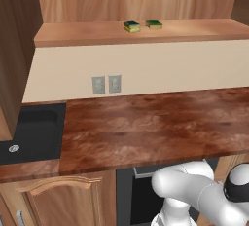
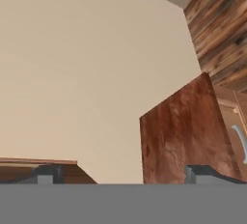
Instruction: Pick up the sponge and sponge from the sink, and place them back in the cabinet, and close the cabinet doors.
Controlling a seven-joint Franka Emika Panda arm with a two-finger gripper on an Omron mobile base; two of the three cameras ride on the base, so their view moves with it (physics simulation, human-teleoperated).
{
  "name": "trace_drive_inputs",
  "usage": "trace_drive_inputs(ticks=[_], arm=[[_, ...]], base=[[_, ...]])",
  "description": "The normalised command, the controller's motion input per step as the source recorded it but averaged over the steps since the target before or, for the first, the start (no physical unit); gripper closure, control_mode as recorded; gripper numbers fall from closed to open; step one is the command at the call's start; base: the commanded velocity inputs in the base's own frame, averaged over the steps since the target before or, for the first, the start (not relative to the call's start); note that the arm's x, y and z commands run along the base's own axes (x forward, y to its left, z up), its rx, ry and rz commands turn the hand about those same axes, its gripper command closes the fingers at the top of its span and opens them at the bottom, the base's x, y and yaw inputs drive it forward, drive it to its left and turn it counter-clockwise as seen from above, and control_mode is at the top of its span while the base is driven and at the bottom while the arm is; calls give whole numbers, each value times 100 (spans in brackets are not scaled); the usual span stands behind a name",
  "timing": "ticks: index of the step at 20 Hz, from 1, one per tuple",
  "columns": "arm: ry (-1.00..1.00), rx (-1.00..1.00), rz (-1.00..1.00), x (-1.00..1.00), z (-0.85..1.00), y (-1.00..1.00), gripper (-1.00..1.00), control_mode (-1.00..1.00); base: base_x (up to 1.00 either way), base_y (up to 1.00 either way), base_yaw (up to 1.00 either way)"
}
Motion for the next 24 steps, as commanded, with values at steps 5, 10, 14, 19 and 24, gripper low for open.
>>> trace_drive_inputs(ticks=[5,10,14,19,24], arm=[[2,0,10,21,-4,28,-100,-100],[0,0,13,26,-6,28,-100,-100],[0,0,14,27,-5,28,-100,-100],[0,0,11,25,-1,30,-100,-100],[1,0,9,29,0,30,-100,-100]], base=[[0,0,0],[0,0,0],[0,0,0],[0,0,0],[0,0,0]])
